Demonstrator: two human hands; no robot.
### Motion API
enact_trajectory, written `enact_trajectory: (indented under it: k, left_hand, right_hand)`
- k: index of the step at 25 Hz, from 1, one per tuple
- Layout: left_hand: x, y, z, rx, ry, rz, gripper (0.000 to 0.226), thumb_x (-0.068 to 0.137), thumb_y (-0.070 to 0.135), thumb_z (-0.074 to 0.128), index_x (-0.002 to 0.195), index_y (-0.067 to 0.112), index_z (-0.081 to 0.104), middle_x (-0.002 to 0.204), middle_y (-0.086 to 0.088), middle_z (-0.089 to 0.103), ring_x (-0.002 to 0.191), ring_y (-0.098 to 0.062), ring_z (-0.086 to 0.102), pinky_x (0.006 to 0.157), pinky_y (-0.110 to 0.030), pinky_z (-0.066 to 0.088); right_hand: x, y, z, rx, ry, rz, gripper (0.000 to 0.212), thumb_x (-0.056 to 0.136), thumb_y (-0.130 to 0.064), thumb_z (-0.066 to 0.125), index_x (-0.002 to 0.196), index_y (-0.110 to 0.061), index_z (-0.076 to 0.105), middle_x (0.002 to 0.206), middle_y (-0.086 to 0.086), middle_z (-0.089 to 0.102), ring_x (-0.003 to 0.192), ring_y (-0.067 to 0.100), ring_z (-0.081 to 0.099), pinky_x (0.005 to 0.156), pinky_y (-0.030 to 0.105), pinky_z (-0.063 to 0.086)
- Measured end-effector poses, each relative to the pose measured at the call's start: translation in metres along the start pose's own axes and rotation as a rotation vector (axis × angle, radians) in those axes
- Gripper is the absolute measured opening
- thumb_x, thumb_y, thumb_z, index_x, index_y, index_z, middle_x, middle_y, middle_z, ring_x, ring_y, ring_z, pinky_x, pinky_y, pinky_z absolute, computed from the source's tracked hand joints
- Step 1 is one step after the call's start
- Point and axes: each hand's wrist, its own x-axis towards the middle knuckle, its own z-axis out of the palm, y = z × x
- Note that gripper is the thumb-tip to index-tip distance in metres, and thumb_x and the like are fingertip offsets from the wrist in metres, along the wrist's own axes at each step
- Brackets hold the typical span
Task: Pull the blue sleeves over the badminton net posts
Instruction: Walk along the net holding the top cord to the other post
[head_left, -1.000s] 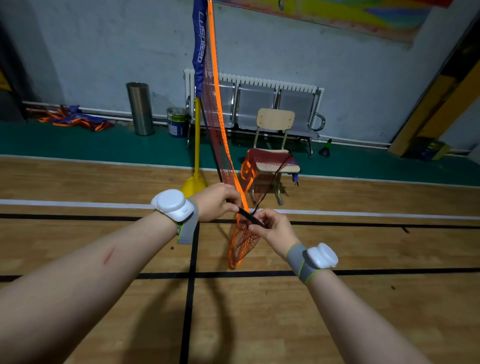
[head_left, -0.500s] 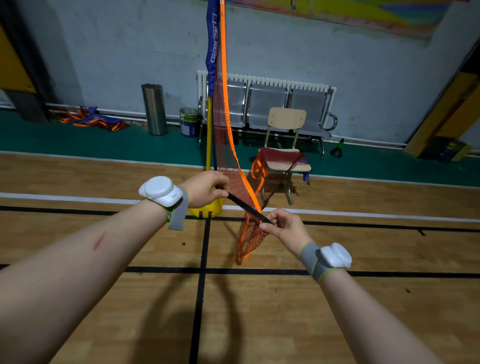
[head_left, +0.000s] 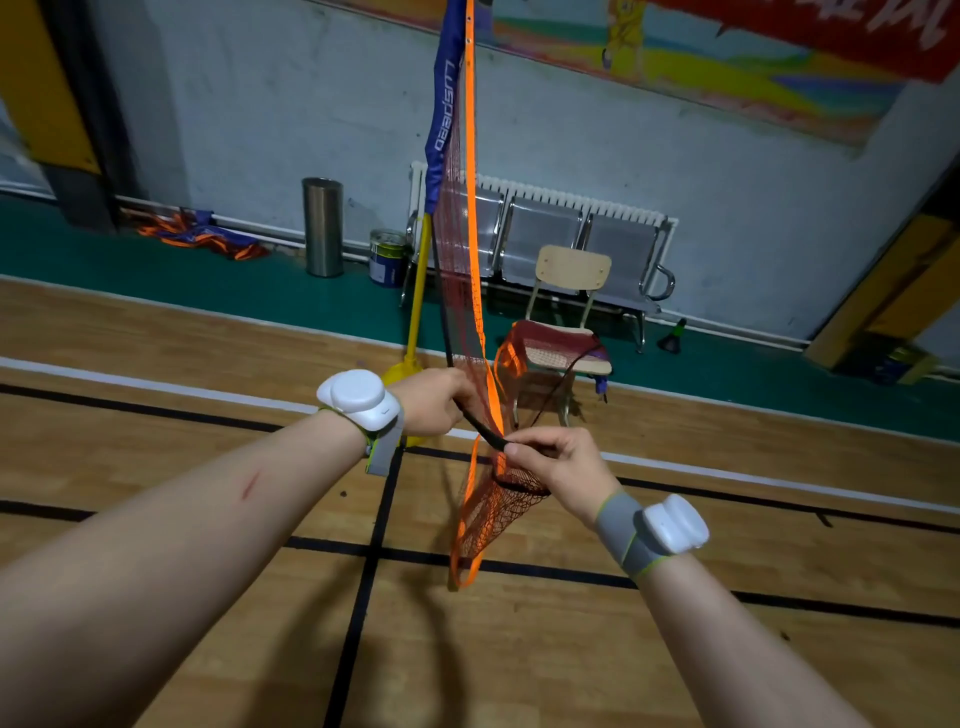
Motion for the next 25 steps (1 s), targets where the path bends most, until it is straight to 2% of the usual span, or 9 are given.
enact_trajectory:
  k: [4,6,8,10,12,14,16,21,25]
  left_hand:
    - [0.005,0.031,0.01,0.041,-0.059,0.12,0.035,0.089,0.004,0.047,0.12,0.018,0.057,0.131,0.001,0.053,0.121,-0.018,0.048,0.096,-0.025,0.037]
    - [0.007,0.041,0.015,0.034,-0.067,0.147,0.031,0.089,0.007,0.05,0.117,0.016,0.059,0.127,0.0,0.057,0.119,-0.018,0.05,0.097,-0.025,0.038]
    - [0.007,0.05,0.017,0.022,-0.088,0.153,0.027,0.089,0.013,0.055,0.115,0.016,0.061,0.123,-0.001,0.06,0.115,-0.018,0.053,0.095,-0.026,0.039]
    - [0.003,0.052,0.015,0.033,-0.1,0.163,0.022,0.089,0.021,0.058,0.109,0.015,0.064,0.115,0.0,0.063,0.108,-0.017,0.055,0.091,-0.028,0.042]
    - [0.0,0.053,0.011,0.043,-0.071,0.156,0.018,0.089,0.028,0.058,0.097,0.014,0.066,0.105,-0.001,0.064,0.098,-0.019,0.056,0.086,-0.032,0.045]
    - [-0.004,0.053,0.007,0.043,-0.033,0.125,0.019,0.089,0.03,0.057,0.089,0.013,0.066,0.098,-0.002,0.063,0.093,-0.021,0.056,0.083,-0.036,0.047]
    - [-0.008,0.052,0.004,0.029,0.0,0.092,0.017,0.089,0.029,0.056,0.082,0.015,0.062,0.095,-0.002,0.061,0.091,-0.023,0.056,0.082,-0.038,0.047]
    - [-0.018,0.041,-0.009,-0.008,0.066,0.031,0.019,0.089,0.026,0.056,0.08,0.011,0.062,0.095,-0.007,0.062,0.09,-0.026,0.056,0.082,-0.04,0.046]
    - [-0.024,0.026,-0.013,-0.018,0.062,-0.008,0.019,0.089,0.026,0.056,0.077,0.012,0.061,0.093,-0.011,0.063,0.088,-0.029,0.056,0.08,-0.042,0.046]
  right_hand:
    - [-0.009,0.01,-0.014,0.0,0.011,0.027,0.018,0.082,-0.01,0.066,0.097,0.0,0.071,0.099,0.021,0.069,0.088,0.022,0.062,0.09,0.04,0.05]
    - [-0.012,0.014,-0.021,-0.001,0.023,0.026,0.018,0.083,-0.01,0.066,0.097,0.0,0.071,0.099,0.021,0.069,0.088,0.021,0.062,0.088,0.035,0.05]
    - [-0.016,0.019,-0.028,-0.004,0.03,0.026,0.018,0.083,-0.008,0.065,0.098,0.0,0.07,0.098,0.022,0.069,0.083,0.018,0.06,0.079,0.025,0.049]
    - [-0.017,0.024,-0.029,-0.003,0.023,0.044,0.016,0.083,-0.005,0.065,0.098,0.0,0.069,0.088,0.02,0.067,0.076,0.014,0.056,0.07,0.015,0.046]
    - [-0.018,0.028,-0.028,-0.001,0.004,0.069,0.006,0.081,-0.002,0.066,0.087,-0.003,0.065,0.076,0.009,0.057,0.068,0.011,0.049,0.06,0.009,0.042]
    - [-0.015,0.036,-0.024,-0.022,-0.004,0.07,0.015,0.079,-0.002,0.067,0.074,-0.012,0.057,0.074,0.008,0.052,0.069,0.015,0.047,0.061,0.013,0.042]
    - [-0.011,0.043,-0.019,-0.045,-0.011,0.064,0.021,0.079,-0.004,0.068,0.069,-0.015,0.054,0.077,0.011,0.053,0.072,0.018,0.048,0.064,0.019,0.041]
    - [-0.008,0.053,-0.012,-0.054,-0.022,0.067,0.024,0.079,-0.006,0.068,0.067,-0.017,0.052,0.072,0.001,0.052,0.069,0.013,0.046,0.059,0.009,0.037]
    - [-0.007,0.043,-0.013,-0.069,0.076,0.006,0.023,0.08,-0.005,0.067,0.068,-0.018,0.053,0.079,0.001,0.05,0.071,0.011,0.048,0.065,0.008,0.04]
